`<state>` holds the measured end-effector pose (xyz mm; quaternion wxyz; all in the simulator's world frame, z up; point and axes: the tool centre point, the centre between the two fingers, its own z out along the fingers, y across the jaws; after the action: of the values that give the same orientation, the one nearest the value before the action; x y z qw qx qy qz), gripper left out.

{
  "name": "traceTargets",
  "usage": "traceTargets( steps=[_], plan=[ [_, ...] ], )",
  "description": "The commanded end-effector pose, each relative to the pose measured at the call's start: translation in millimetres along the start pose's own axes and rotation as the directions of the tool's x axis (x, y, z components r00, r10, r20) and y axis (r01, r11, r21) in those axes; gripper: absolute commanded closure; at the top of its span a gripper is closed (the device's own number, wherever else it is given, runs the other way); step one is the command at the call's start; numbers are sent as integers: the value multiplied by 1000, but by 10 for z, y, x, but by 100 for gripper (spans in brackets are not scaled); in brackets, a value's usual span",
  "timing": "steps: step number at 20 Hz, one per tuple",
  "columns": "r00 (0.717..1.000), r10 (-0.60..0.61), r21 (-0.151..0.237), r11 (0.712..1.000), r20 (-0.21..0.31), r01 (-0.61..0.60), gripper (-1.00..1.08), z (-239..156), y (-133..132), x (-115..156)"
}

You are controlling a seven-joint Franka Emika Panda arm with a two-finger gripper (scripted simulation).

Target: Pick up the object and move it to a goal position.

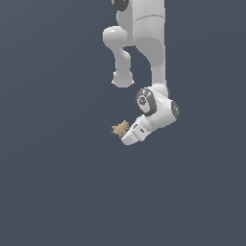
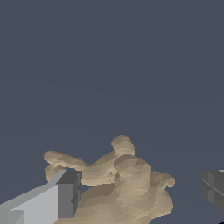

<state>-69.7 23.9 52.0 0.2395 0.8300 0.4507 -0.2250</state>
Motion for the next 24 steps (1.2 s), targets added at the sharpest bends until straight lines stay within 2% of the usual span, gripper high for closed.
traceTargets(
  steps=[1,5,6,18,24],
  plan=[
    [1000,-2,0,1000,2,2,-100,105,-4,-6],
    [1000,-3,0,1000,2,3,-100,172,-7,-10],
    [1000,-3,0,1000,2,3,108,172,-7,-10],
    [1000,1,-3,1000,0,-1,108,156,13,-9],
    [999,40,-29,999,-13,-40,108,51,86,65]
  ],
)
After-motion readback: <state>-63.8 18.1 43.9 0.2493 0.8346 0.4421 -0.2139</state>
